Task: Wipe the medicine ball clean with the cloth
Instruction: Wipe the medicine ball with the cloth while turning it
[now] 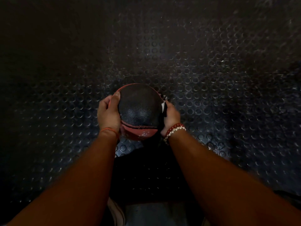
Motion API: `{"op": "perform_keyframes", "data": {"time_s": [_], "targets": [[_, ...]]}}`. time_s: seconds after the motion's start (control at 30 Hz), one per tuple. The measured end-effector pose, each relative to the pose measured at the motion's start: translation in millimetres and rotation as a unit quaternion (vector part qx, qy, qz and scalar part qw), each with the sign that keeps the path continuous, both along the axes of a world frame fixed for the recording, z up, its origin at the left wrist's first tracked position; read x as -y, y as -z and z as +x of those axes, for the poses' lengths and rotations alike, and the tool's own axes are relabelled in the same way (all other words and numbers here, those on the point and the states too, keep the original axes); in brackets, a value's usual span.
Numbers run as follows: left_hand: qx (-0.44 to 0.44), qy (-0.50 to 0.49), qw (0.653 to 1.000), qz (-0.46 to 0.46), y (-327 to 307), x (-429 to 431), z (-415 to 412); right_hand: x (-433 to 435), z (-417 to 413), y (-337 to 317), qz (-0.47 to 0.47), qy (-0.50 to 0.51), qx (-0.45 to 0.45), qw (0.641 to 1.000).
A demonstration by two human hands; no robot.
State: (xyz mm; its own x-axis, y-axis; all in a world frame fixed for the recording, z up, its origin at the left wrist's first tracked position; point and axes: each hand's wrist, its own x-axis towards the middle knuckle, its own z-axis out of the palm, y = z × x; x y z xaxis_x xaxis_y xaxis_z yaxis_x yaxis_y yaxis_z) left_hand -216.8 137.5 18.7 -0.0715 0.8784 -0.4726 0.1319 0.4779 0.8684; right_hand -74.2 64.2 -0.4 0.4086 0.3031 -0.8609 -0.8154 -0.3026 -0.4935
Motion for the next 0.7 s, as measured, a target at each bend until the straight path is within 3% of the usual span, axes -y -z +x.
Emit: {"op": "perform_keyframes", "data": {"time_s": [0.07, 0.17, 0.3, 0.4, 0.5, 0.6, 0.7], "targets": [[0.005, -0.003, 1.0, -0.011, -1.0, -2.2, -1.8, 9.4, -15.5, 8.3, -0.022, 0.048, -0.044, 0.998], [-0.004, -0.013, 1.0, -0.023, -1.8, -3.1, -1.3, 13.5, -38.7, 12.5, -0.055, 0.094, -0.011, 0.994], [-0.017, -0.029, 0.999, -0.024, -1.6, -4.3, -0.6, 8.5, -56.3, -6.9, -0.071, 0.044, 0.17, 0.982], [-0.011, -0.041, 0.999, -0.021, -2.1, -3.7, -1.6, 5.9, -58.8, -30.2, -0.052, -0.078, 0.325, 0.941], [-0.016, -0.049, 0.998, -0.027, -3.7, -0.6, -1.9, 0.7, -47.2, -35.5, -0.014, -0.164, 0.404, 0.9], [-0.029, -0.046, 0.998, -0.035, -5.1, -1.4, -2.1, -10.8, -27.6, -36.5, 0.014, -0.196, 0.384, 0.902], [-0.023, -0.035, 0.998, -0.035, -5.3, -2.0, -2.5, -17.4, -8.5, -24.2, 0.028, -0.137, 0.246, 0.959]]}}
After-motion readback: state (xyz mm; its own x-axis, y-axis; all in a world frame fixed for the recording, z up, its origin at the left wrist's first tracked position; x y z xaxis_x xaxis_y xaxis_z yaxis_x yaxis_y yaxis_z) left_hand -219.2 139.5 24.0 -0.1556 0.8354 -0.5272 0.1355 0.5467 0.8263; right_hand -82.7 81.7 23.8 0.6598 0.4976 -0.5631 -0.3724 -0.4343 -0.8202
